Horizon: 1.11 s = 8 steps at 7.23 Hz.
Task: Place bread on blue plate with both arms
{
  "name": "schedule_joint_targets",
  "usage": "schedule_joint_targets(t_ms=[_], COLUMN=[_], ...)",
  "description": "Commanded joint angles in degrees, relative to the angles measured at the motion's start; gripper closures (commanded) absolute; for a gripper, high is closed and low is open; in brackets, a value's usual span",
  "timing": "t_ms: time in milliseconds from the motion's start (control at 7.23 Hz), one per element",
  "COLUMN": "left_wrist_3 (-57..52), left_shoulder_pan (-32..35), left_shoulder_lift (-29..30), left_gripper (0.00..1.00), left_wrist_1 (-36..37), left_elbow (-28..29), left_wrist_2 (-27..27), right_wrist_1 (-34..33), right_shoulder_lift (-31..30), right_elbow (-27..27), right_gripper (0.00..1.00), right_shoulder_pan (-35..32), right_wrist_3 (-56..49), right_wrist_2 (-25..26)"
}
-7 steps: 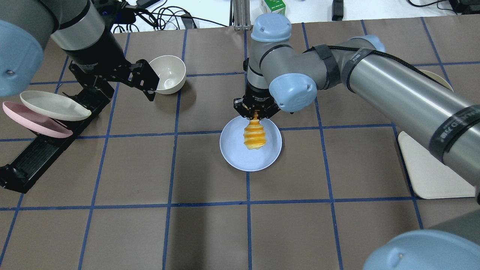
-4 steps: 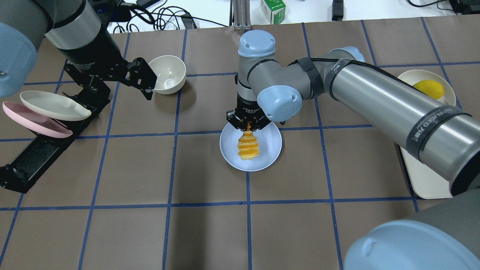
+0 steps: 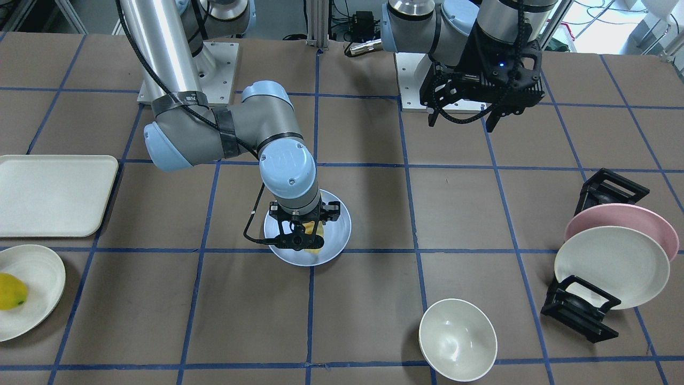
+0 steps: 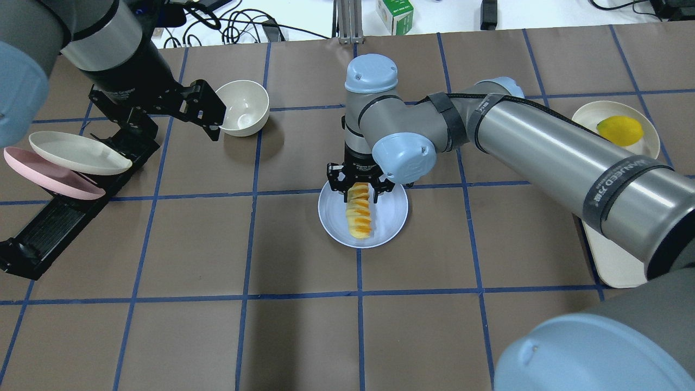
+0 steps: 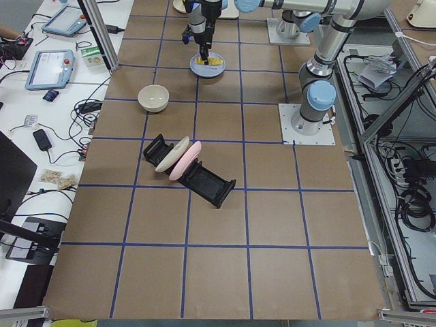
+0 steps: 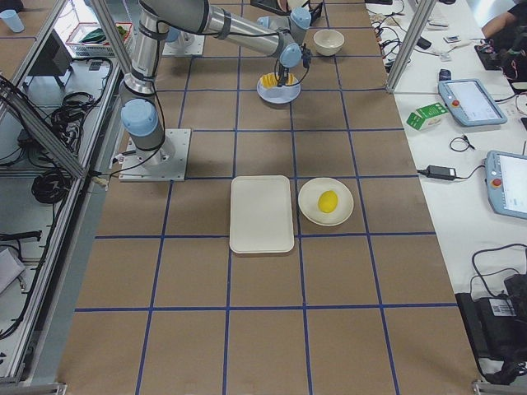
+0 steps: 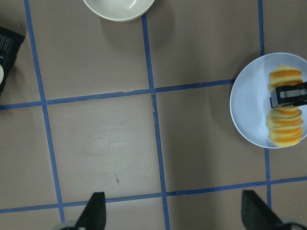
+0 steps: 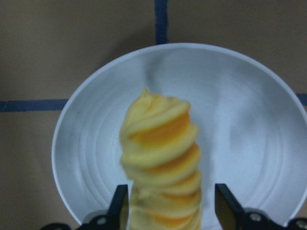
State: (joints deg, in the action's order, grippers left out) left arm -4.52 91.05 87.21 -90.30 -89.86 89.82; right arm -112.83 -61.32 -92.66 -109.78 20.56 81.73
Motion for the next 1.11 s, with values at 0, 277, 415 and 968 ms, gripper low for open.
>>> schedule_joint_targets(t_ms=[0,277,415,968], left_wrist_3=[0.21,-0.05,-0.05,0.04], left_shoulder_pan=[0.00,0.00,0.00,0.00], left_shoulder_lift=[0.15,-0.02,-0.19,-0.19], left_gripper=[0.00,0.00,0.00,0.00], left_wrist_1=[0.22,0.22,0.22,0.22], left_elbow=[0.12,0.21,0.04,0.04], left_wrist_2=[0.18,0.18,0.09,0.00], right_wrist_1=[-0.29,-0.12,-0.03,9.78], right_shoulder_lift=[-0.03,-0.99,-2.65,-13.88], right_elbow=[-0.15,0.63,0.73,1.69], right_gripper=[0.20,0.03,0.00,0.00], right_shoulder_pan=[0.00,0.17,0.26,13.49], right_wrist_3=[-0.08,0.53,2.36,-4.17], right_wrist_2=[0.09,0.35,0.44,5.06])
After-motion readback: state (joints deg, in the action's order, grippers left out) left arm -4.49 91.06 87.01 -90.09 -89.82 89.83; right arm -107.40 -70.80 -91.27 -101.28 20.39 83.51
